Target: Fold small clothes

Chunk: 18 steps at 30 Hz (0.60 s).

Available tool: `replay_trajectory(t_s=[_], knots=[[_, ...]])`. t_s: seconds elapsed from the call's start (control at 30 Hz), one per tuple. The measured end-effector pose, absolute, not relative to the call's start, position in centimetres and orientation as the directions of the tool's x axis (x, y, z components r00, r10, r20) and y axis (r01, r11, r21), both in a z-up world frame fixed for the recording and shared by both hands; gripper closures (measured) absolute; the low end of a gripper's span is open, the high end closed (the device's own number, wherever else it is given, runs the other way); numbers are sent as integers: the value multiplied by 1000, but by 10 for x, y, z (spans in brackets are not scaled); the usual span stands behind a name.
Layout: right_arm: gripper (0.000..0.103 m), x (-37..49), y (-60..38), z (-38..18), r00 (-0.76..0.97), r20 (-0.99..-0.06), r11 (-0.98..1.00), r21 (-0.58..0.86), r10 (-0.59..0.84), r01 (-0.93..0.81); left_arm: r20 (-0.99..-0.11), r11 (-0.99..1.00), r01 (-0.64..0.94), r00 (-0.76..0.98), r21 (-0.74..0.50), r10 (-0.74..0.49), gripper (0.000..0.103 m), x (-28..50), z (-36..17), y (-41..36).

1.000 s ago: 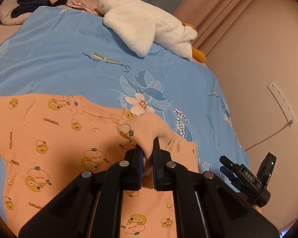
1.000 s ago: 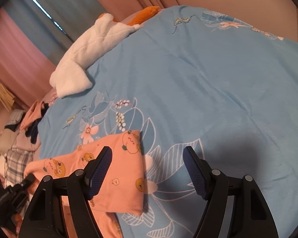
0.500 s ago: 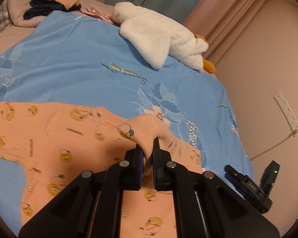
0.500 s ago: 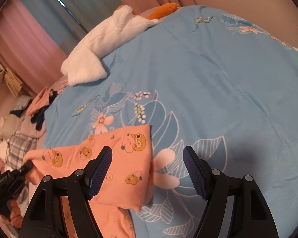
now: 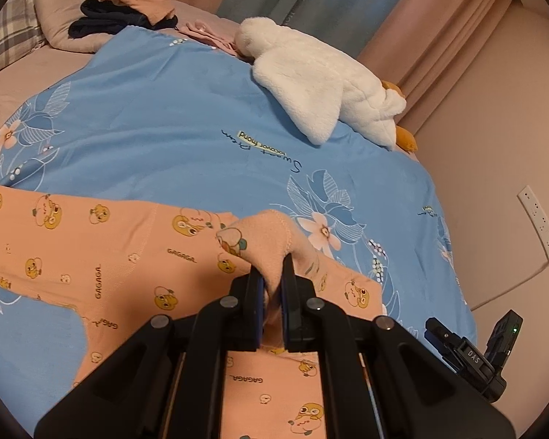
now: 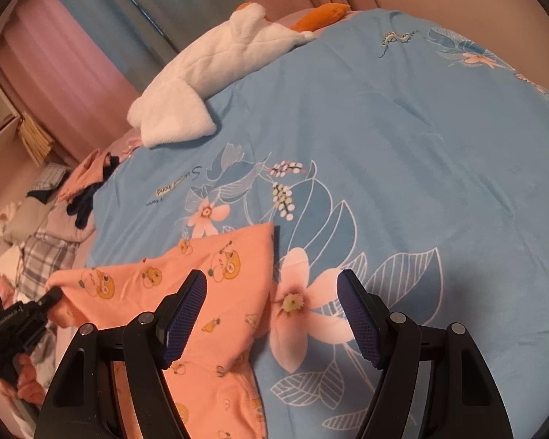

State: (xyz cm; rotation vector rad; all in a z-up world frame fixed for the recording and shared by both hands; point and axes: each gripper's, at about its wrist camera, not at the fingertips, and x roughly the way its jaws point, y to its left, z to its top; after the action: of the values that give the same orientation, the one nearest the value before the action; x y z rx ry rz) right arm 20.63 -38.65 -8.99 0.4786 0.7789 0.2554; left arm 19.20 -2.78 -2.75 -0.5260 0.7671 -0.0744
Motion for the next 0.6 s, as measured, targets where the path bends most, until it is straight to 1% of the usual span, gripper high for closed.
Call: replay_trajectory(t_s=[0.3,0.4,0.5,0.6], knots=[[29,206,-369,-88,678,-618,877,472,397,-83,-657,871,-151,719,-468,-228,97,188,-34,-14],[29,206,-361,-91,685,-619,885,459,385,-83,-663,855,-174,711,-489,-234,97,184,-42,-7],[29,201,-344,-92,705,-625,919,383,336,-98,-653,854,-154,715,-497,-251,97,180,-46,-9],[29,201,-331,-94,692,-636,923,368,341,-116,-655,854,-144,708,-500,-264,97,181,-52,-4]])
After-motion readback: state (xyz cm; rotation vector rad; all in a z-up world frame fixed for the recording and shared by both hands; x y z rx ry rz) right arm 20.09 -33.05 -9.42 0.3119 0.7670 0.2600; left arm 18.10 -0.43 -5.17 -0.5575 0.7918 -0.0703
